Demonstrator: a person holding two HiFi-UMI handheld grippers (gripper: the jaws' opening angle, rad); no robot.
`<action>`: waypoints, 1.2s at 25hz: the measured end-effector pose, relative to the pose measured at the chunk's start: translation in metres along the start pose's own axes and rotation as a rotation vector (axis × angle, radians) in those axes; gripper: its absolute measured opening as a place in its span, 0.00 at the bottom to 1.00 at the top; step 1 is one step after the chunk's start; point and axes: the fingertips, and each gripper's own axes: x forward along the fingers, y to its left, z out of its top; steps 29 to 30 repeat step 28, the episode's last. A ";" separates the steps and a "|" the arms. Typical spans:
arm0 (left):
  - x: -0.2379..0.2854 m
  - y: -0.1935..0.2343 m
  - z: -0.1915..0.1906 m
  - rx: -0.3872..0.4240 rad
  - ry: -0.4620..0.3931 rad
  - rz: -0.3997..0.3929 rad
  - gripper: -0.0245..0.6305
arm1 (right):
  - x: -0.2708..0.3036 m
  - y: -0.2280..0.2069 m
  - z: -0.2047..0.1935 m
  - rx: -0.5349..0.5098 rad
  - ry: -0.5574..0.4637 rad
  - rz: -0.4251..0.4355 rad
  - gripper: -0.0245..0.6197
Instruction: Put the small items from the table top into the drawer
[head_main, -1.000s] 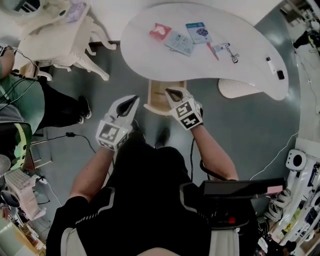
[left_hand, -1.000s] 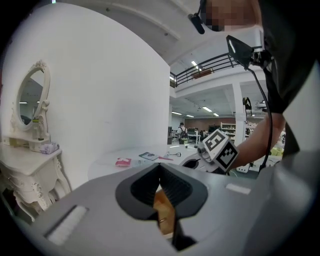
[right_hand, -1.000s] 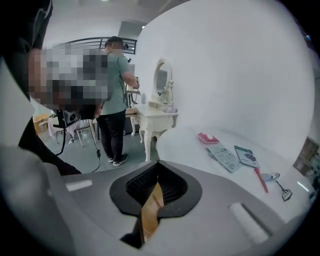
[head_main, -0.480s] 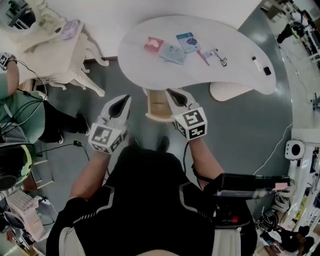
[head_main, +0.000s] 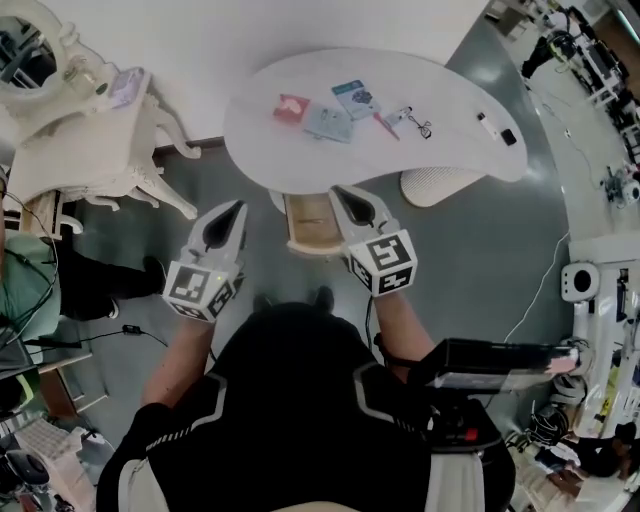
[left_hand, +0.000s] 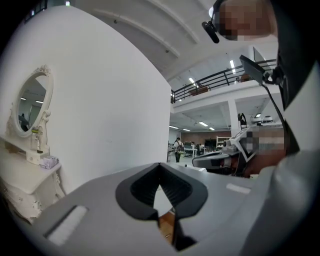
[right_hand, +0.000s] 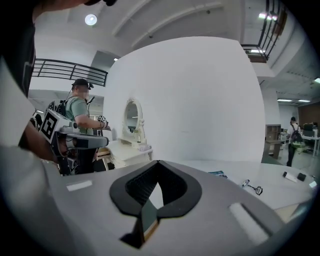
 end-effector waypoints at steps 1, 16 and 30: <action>0.000 0.000 0.000 0.002 0.003 0.000 0.04 | -0.001 0.000 0.003 0.003 -0.007 -0.006 0.04; -0.008 -0.002 -0.003 0.003 -0.008 -0.020 0.04 | -0.009 0.015 0.011 -0.026 -0.030 -0.032 0.04; -0.014 0.006 -0.009 -0.014 -0.001 0.004 0.04 | -0.014 0.022 0.010 0.000 -0.032 -0.026 0.04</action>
